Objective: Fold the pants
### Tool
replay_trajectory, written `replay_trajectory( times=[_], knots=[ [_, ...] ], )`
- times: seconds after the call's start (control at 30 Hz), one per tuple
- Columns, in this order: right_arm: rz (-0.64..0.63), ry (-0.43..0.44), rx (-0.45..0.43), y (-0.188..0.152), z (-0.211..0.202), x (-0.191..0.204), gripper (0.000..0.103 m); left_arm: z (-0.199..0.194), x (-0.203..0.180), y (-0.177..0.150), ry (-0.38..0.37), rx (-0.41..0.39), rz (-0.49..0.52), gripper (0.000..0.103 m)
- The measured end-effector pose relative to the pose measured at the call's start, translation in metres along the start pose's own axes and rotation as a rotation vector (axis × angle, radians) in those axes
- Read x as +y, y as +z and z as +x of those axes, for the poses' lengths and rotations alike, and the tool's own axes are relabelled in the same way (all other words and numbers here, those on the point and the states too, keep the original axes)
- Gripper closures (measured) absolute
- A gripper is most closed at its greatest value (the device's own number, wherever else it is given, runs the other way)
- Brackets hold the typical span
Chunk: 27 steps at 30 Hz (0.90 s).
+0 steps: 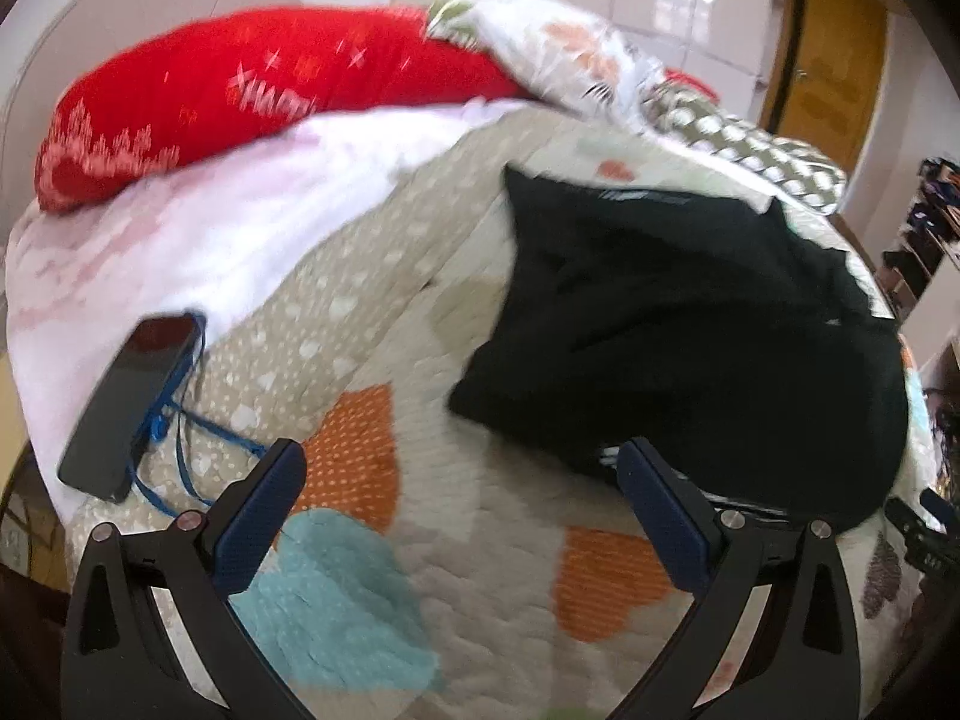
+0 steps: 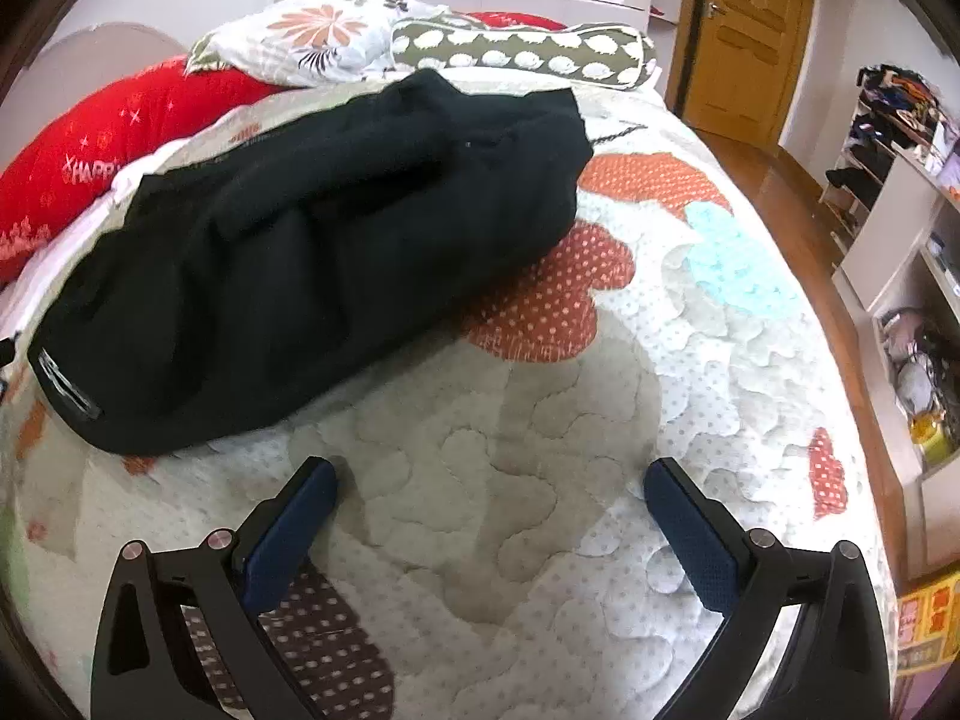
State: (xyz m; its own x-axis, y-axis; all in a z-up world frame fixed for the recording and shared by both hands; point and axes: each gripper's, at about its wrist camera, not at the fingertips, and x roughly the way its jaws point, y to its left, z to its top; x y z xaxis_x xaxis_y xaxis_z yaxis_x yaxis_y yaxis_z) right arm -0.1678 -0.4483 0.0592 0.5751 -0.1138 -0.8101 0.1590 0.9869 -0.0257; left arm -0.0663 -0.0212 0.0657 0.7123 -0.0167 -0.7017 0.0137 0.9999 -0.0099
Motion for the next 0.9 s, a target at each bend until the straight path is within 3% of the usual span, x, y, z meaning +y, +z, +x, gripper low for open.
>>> replay_trajectory(
  times=[0.1,0.17,0.43,0.6,0.9],
  knots=[
    [0.022,0.066,-0.053,0.004,-0.020,0.007,0.000,-0.015,-0.016,0.003,-0.017,-0.063,0.033,0.000],
    [0.020,0.087,-0.097,0.008,-0.033,0.013,0.000,-0.014,-0.022,0.012,-0.050,-0.012,0.031,0.000],
    [-0.026,0.147,-0.150,0.019,-0.054,0.033,0.000,-0.028,-0.041,0.020,-0.160,-0.009,0.013,0.000],
    [-0.023,0.153,-0.146,0.021,-0.050,0.037,0.000,-0.022,-0.069,0.012,-0.121,0.005,0.082,0.000],
    [-0.019,0.169,-0.151,0.025,-0.048,0.034,0.000,-0.018,-0.085,0.012,-0.129,0.023,0.103,0.000]
  ],
)
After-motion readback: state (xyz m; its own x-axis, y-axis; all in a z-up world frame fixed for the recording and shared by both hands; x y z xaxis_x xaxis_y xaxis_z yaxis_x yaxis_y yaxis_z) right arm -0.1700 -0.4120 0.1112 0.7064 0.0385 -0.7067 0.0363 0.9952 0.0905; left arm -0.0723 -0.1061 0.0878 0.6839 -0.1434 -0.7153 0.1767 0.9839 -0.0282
